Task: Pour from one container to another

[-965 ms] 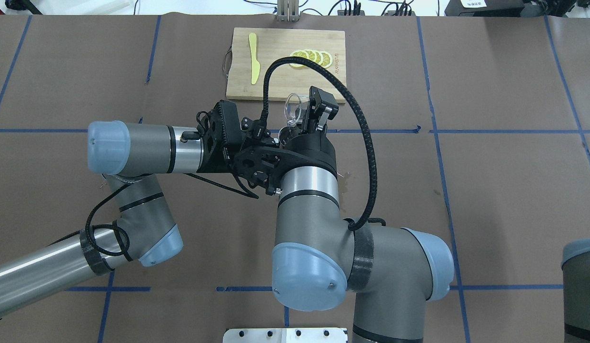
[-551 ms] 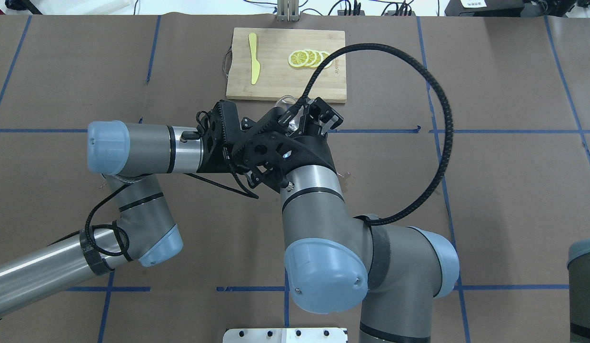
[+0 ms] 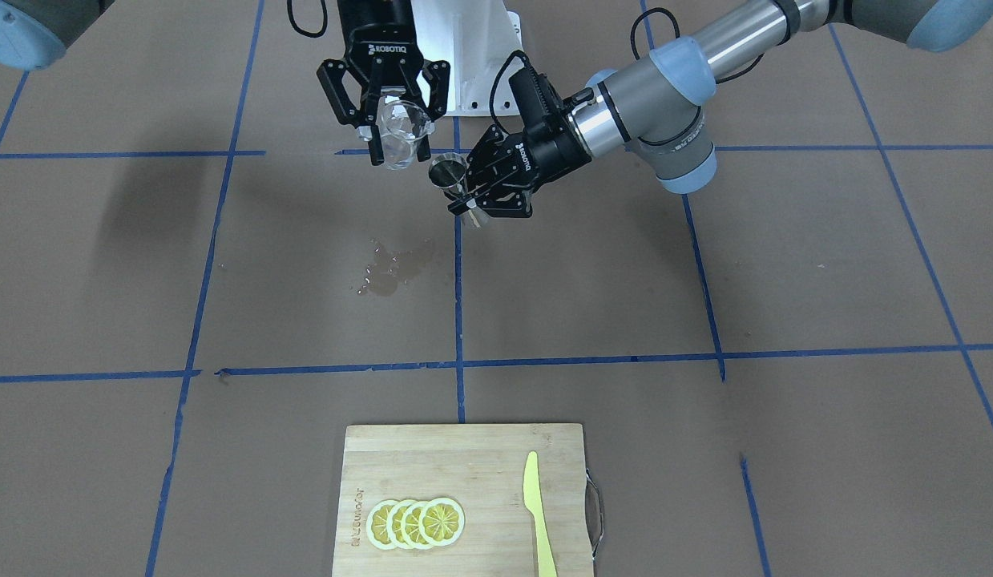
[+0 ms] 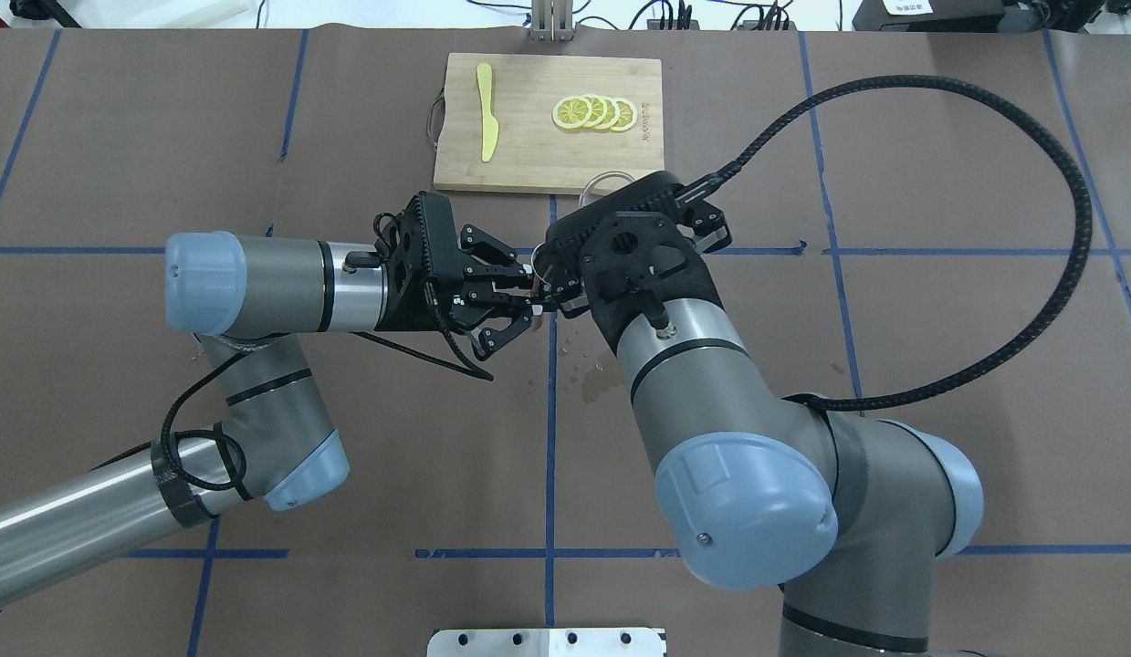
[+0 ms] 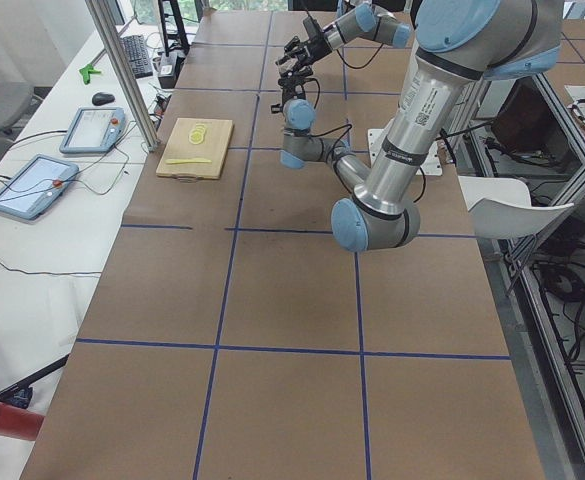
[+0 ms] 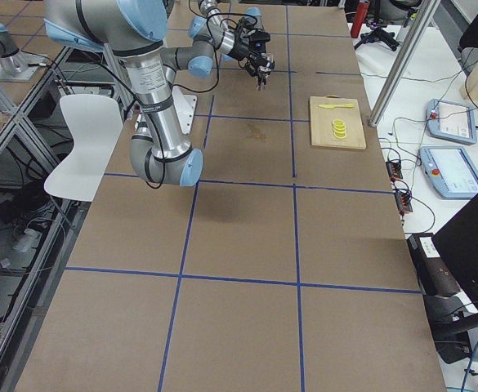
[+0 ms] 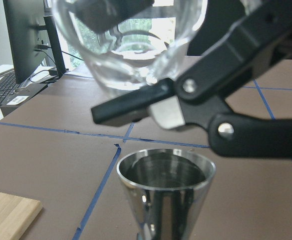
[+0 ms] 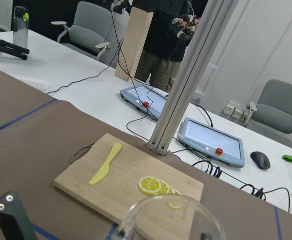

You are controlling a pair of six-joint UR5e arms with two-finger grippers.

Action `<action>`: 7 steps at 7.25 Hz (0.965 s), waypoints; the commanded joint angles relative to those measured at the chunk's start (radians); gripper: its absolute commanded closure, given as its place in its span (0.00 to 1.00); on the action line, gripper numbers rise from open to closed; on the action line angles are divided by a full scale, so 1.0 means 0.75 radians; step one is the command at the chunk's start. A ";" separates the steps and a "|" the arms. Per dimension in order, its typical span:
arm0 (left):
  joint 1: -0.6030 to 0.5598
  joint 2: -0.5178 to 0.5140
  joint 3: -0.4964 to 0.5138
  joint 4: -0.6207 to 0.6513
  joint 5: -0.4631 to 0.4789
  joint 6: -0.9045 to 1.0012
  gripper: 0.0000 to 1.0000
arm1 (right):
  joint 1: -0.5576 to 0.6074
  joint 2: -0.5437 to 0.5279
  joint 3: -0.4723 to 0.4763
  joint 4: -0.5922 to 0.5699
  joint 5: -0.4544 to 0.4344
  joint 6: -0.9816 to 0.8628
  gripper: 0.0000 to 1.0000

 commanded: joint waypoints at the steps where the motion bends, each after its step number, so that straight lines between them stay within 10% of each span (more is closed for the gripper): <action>1: 0.000 0.000 -0.001 0.000 0.000 -0.001 1.00 | 0.025 -0.118 0.009 0.005 0.003 0.232 1.00; 4: 0.000 0.000 -0.001 -0.002 0.000 -0.001 1.00 | 0.031 -0.345 0.003 0.155 0.005 0.506 1.00; 7: 0.000 0.000 -0.001 -0.002 0.000 -0.001 1.00 | 0.029 -0.727 -0.243 0.827 -0.021 0.515 1.00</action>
